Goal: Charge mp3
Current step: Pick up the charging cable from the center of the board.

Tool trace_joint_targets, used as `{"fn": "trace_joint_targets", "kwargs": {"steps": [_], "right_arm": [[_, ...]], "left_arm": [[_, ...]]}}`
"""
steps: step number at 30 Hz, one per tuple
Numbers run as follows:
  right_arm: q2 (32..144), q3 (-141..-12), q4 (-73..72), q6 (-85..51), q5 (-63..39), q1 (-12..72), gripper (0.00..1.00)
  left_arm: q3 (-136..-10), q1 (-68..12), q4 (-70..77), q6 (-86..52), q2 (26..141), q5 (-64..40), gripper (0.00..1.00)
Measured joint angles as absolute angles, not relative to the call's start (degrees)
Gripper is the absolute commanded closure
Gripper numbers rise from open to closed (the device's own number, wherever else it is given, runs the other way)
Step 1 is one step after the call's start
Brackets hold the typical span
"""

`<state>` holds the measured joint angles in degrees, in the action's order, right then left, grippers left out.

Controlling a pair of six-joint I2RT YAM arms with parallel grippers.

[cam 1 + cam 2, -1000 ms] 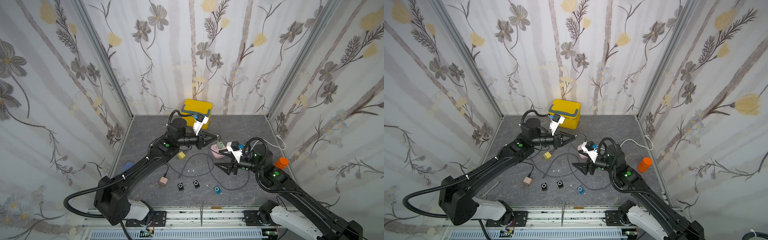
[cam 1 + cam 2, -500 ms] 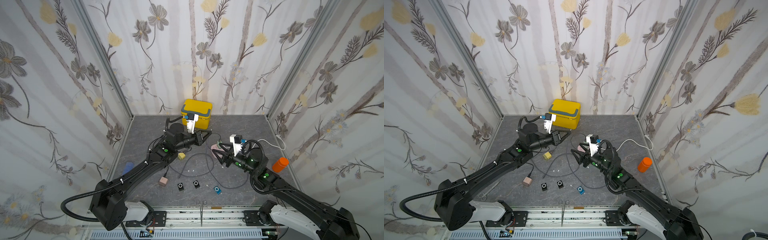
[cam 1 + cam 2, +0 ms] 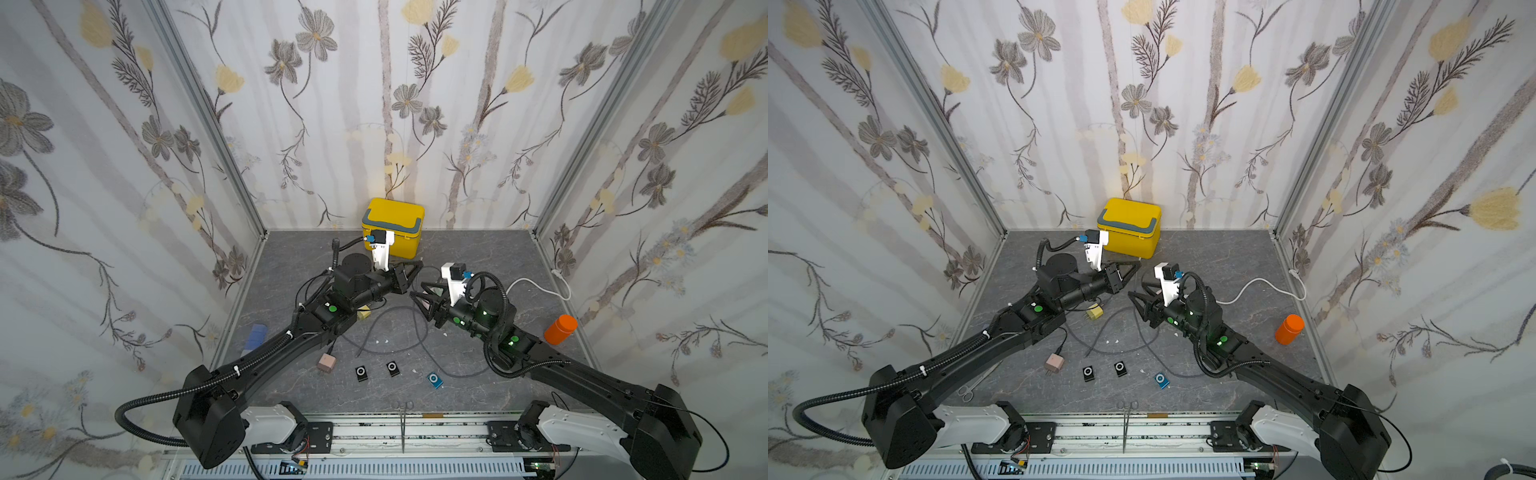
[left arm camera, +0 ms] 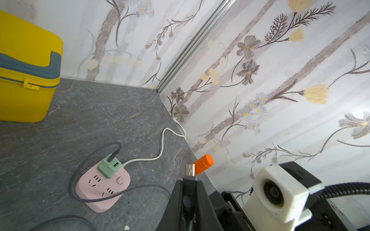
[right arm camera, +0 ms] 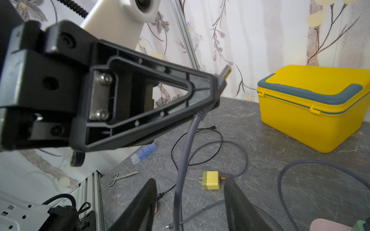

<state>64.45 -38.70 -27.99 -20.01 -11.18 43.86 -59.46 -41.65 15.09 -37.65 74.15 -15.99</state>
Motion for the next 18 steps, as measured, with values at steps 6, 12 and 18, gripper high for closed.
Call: {"fn": "trace_joint_targets", "kwargs": {"steps": [6,12,18], "right_arm": [[66.43,-39.44,-27.97,-19.84,-8.78,44.4,0.86],[66.39,-40.18,-26.7,-18.72,-7.66,44.4,1.0],[61.82,-41.74,-21.91,-14.11,-8.6,44.23,1.0]], "left_arm": [[-58.78,-42.68,15.14,-37.63,73.32,-14.96,0.97],[-57.98,-42.98,15.0,-37.69,72.01,-13.67,0.74],[-58.3,-41.21,11.07,-34.2,66.87,-15.31,0.39]]}}
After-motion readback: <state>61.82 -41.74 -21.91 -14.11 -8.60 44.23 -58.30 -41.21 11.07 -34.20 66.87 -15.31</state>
